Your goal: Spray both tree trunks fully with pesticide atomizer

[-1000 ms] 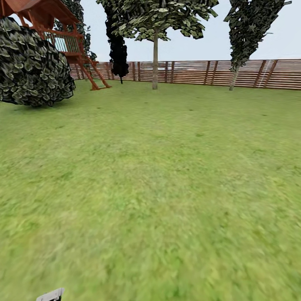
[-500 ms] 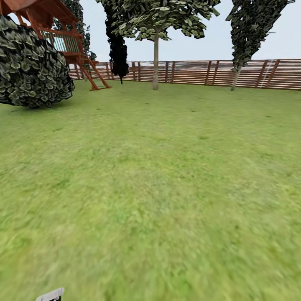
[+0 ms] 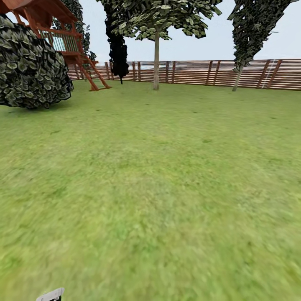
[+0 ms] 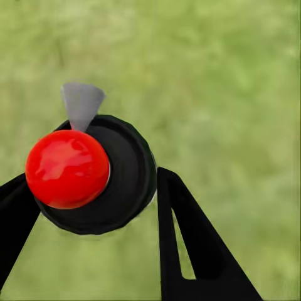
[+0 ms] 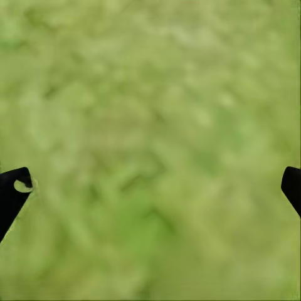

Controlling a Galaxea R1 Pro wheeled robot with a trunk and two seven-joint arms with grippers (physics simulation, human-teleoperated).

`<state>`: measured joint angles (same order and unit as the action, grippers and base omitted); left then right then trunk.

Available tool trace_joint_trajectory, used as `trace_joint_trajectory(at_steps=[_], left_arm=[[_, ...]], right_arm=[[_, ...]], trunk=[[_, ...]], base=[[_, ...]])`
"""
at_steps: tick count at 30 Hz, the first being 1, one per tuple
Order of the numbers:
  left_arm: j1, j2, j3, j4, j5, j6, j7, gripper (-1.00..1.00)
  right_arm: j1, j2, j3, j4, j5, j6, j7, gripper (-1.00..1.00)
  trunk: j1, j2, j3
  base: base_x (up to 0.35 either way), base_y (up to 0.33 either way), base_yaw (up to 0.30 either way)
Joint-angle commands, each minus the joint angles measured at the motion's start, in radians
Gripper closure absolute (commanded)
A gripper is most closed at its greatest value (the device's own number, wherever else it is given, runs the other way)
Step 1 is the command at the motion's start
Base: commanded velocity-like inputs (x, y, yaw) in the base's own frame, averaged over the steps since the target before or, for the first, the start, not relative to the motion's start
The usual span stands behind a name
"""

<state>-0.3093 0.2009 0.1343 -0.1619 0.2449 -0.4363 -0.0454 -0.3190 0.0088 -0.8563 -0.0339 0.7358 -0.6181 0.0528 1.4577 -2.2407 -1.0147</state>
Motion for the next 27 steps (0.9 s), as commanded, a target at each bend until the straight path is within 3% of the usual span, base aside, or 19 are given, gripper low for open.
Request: trace_joint_trajectory(at_steps=[1,27], left_arm=[[-0.001,-0.001,0.003,0.001,0.005,-0.002,-0.005,1.00],[-0.001,-0.002,0.002,0.001,0.005,-0.002,-0.005,1.00]], right_arm=[[0.000,0.000,-0.009,-0.001,0.002,-0.002,0.006,-1.00],[0.000,0.000,-0.009,-0.001,0.003,-0.002,0.006,-1.00]], trunk=[[0.000,0.000,-0.001],[0.000,0.000,-0.001]], base=[[0.335,0.080,0.000],[0.335,0.080,0.000]])
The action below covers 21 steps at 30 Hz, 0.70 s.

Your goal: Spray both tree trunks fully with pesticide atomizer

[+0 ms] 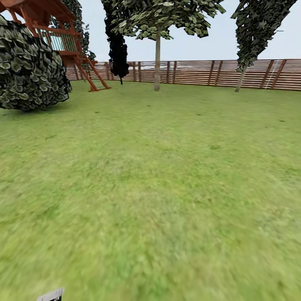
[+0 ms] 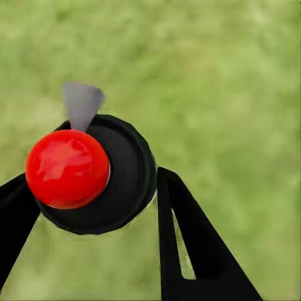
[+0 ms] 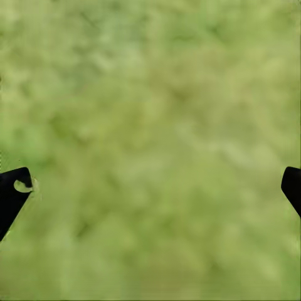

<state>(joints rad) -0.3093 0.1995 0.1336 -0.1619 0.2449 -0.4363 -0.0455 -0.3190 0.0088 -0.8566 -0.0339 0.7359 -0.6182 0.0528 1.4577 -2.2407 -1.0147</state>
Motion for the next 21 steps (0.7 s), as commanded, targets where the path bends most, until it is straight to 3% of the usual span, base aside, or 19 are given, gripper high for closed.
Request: trace_joint_trajectory(at_steps=[1,21], left_arm=[[-0.001,0.000,0.003,0.001,0.005,-0.002,-0.005,1.00],[-0.001,0.000,0.003,0.001,0.005,-0.002,-0.005,1.00]], right_arm=[[0.000,0.000,-0.008,-0.001,0.003,-0.001,0.006,-1.00],[0.000,0.000,-0.008,-0.001,0.003,-0.001,0.006,-1.00]], trunk=[[0.000,0.000,-0.001],[0.000,0.000,-0.001]], base=[[0.335,0.080,0.000],[0.335,0.080,0.000]])
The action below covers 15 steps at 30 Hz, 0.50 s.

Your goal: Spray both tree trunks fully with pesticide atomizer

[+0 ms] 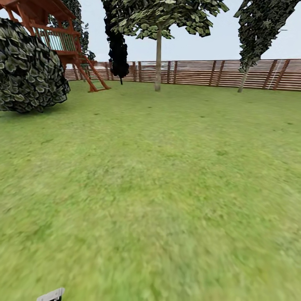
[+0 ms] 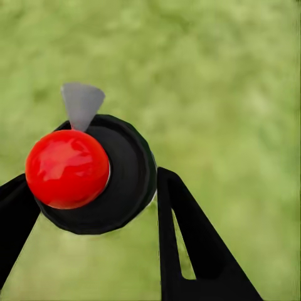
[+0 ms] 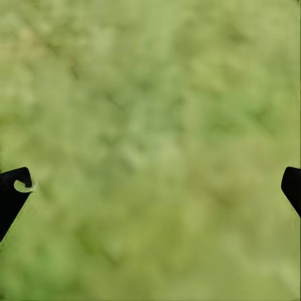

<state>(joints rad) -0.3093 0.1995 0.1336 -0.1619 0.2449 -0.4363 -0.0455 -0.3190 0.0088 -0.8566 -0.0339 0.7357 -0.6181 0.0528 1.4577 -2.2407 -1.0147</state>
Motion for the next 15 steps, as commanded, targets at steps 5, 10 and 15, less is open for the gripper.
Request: trace_joint_trajectory(at_steps=[5,10,15], left_arm=[[-0.001,0.000,0.003,0.001,0.005,-0.002,-0.005,1.00],[-0.001,0.000,0.003,0.001,0.005,-0.002,-0.005,1.00],[-0.001,0.000,0.003,0.001,0.005,-0.002,-0.005,1.00]], right_arm=[[0.000,0.000,-0.009,-0.001,0.003,-0.001,0.006,-1.00],[0.000,0.000,-0.009,-0.001,0.003,-0.001,0.006,-1.00],[0.000,0.000,-0.008,-0.001,0.003,-0.001,0.006,-1.00]], trunk=[[0.000,0.000,-0.001],[0.000,0.000,-0.001],[0.000,0.000,-0.001]], base=[[0.335,0.080,0.000],[0.335,0.080,0.000],[0.335,0.080,0.000]])
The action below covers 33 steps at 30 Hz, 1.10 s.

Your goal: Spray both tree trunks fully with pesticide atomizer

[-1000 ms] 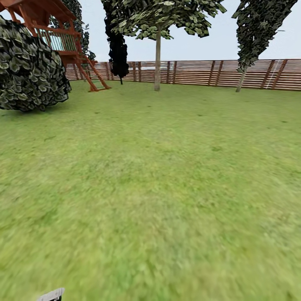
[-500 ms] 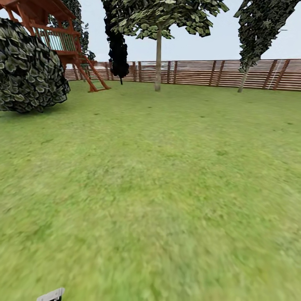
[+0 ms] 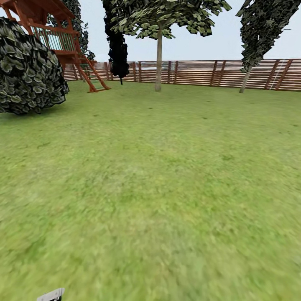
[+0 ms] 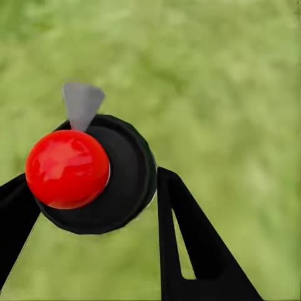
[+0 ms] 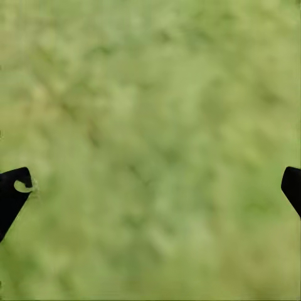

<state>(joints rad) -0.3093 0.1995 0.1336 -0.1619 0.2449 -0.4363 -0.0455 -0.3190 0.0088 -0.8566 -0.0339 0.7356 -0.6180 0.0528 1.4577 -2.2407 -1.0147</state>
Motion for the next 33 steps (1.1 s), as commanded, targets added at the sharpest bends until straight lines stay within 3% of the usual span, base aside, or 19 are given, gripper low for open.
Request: trace_joint_trajectory(at_steps=[1,33], left_arm=[[-0.001,0.000,0.003,0.001,0.005,-0.002,-0.005,1.00],[-0.001,0.000,0.003,0.001,0.005,-0.002,-0.005,1.00]], right_arm=[[0.000,0.000,-0.008,-0.001,0.003,-0.002,0.006,-1.00],[0.000,0.000,-0.008,-0.001,0.003,-0.002,0.006,-1.00]], trunk=[[0.000,0.000,-0.001],[0.000,0.000,-0.001]], base=[[0.335,0.080,0.000],[0.335,0.080,0.000]])
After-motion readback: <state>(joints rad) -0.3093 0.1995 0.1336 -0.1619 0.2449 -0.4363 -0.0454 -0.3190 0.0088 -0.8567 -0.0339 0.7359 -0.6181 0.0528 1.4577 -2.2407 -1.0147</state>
